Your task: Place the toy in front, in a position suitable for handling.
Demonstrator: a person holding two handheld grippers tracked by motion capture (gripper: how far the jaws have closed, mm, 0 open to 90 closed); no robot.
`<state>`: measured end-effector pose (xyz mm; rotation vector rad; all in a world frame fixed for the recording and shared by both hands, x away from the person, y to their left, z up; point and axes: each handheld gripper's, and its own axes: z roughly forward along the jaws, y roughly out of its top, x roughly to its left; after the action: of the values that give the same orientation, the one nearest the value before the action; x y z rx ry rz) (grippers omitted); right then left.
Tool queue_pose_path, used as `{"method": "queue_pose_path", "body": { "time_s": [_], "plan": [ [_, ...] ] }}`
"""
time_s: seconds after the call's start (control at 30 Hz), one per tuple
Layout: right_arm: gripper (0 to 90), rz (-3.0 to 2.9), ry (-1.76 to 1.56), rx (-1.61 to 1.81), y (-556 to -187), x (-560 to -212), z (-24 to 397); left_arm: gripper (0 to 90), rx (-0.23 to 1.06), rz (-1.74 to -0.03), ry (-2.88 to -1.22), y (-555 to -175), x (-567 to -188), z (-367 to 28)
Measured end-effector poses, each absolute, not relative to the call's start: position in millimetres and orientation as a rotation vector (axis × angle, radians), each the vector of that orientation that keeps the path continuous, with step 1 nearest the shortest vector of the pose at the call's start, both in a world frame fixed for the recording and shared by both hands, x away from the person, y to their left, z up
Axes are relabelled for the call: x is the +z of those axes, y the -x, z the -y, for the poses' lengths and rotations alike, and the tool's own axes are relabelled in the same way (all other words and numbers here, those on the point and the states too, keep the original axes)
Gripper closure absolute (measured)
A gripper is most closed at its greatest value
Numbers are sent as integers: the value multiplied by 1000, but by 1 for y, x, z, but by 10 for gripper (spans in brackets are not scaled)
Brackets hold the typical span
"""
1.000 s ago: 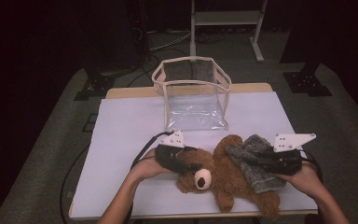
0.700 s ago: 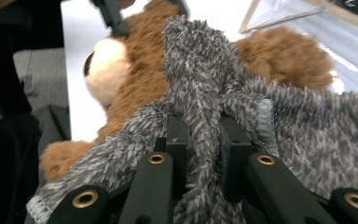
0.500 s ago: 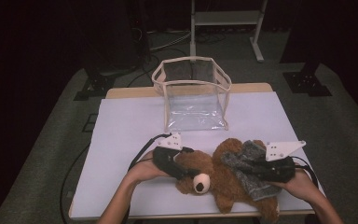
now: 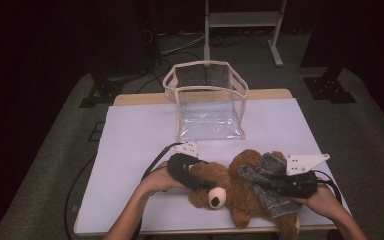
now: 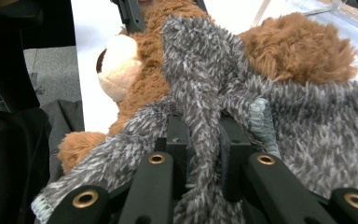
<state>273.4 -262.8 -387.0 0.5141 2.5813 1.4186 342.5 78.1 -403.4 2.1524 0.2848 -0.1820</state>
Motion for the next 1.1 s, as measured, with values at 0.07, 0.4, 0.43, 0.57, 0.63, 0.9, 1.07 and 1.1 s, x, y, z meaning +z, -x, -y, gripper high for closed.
{"method": "queue_pose_path", "body": {
  "time_s": [0.07,0.4,0.43,0.57,0.63,0.9,1.07,1.1],
  "plan": [
    [770,-2581,-517,1419,-273,-387,263,329,-158,-273,-2158,-340,-403,-78],
    [764,-2521,-575,1464,-290,-380,263,640,46,-250,-2160,-342,-383,-86],
    [764,-2517,-575,1466,-293,-379,261,640,46,-250,-2160,-342,-383,-86],
    [765,-2510,-559,1476,-307,-375,245,640,114,-257,-2184,-351,-368,-99],
    [764,-2514,-541,1486,-317,-372,232,638,148,-270,-2191,-358,-358,-110],
    [766,-2608,-445,1461,-319,-380,198,532,123,-289,-2184,-352,-371,-132],
    [767,-2603,-402,1462,-300,-385,195,514,119,-276,-2159,-332,-380,-140],
    [766,-2606,-396,1461,-295,-384,195,515,132,-268,-2163,-328,-380,-140]
  ]
}}
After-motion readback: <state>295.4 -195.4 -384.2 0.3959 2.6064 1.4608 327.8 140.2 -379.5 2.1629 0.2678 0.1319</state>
